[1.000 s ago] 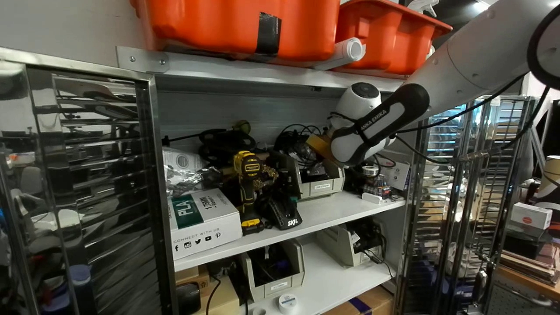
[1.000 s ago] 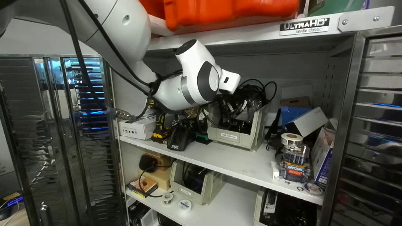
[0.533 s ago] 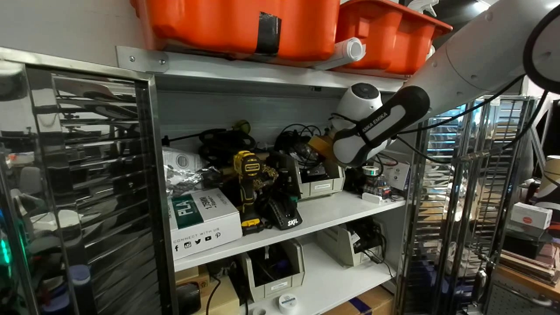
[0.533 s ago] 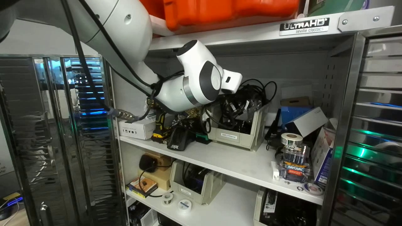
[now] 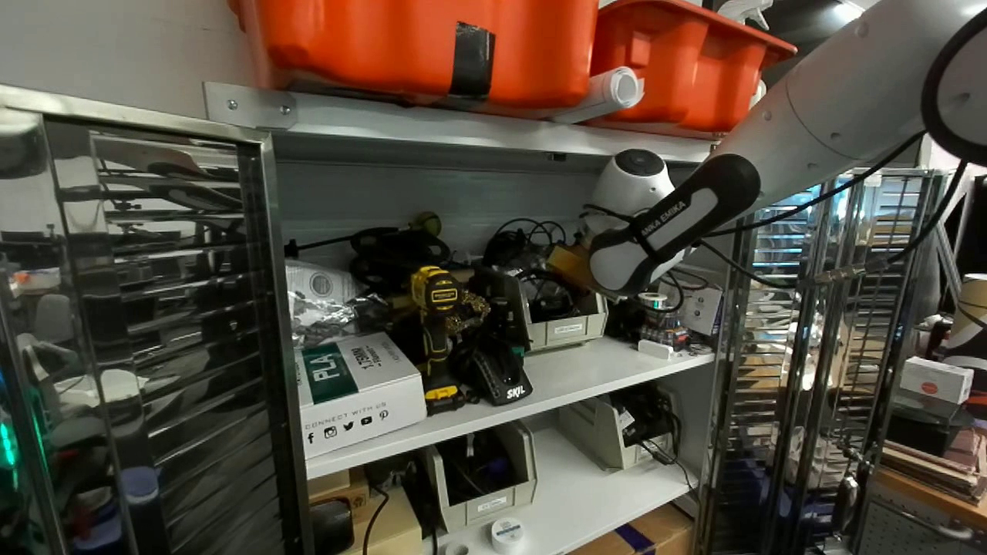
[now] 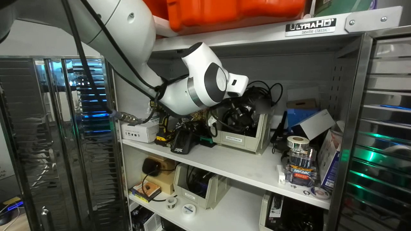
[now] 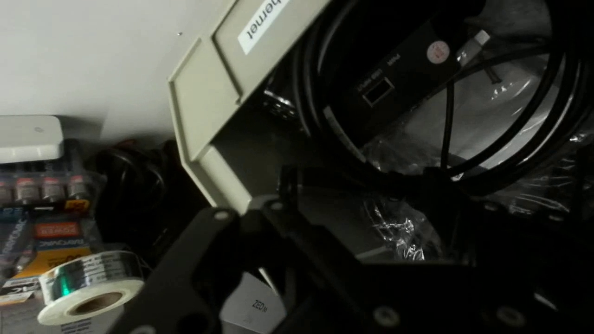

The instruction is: Pick up the black cable and put it in the tool box

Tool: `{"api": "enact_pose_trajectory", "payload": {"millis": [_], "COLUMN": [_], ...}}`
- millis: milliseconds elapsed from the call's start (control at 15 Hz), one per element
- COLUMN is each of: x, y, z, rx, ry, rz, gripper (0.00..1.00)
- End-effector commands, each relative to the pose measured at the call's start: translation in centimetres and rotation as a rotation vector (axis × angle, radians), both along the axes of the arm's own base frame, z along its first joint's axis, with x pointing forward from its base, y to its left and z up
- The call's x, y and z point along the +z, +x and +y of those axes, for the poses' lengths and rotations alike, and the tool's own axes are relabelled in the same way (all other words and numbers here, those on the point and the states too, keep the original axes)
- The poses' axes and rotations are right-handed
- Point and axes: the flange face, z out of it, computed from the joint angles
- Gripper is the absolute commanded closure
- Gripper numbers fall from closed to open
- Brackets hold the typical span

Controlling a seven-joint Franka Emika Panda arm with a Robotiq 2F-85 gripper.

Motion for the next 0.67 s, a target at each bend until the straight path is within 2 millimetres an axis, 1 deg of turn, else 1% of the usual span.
{"api": "enact_pose_trajectory", "payload": {"millis": [0, 200, 333, 533, 600], "x": [3.1, 3.4, 3.3, 2.0, 0.7], "y": [-1.4, -3.1, -4.8, -8.2, -9.8], "z": [0.4, 0.2, 0.1, -0.2, 0.0], "rx": [0.028, 0.046, 0.063, 0.105, 0.131], "ry": [-0.023, -0.031, -0.035, -0.052, -0.059], "rz": [0.020, 0.025, 0.037, 0.076, 0.106], "gripper": [0.01, 0.00, 0.00, 0.00, 0.00]}}
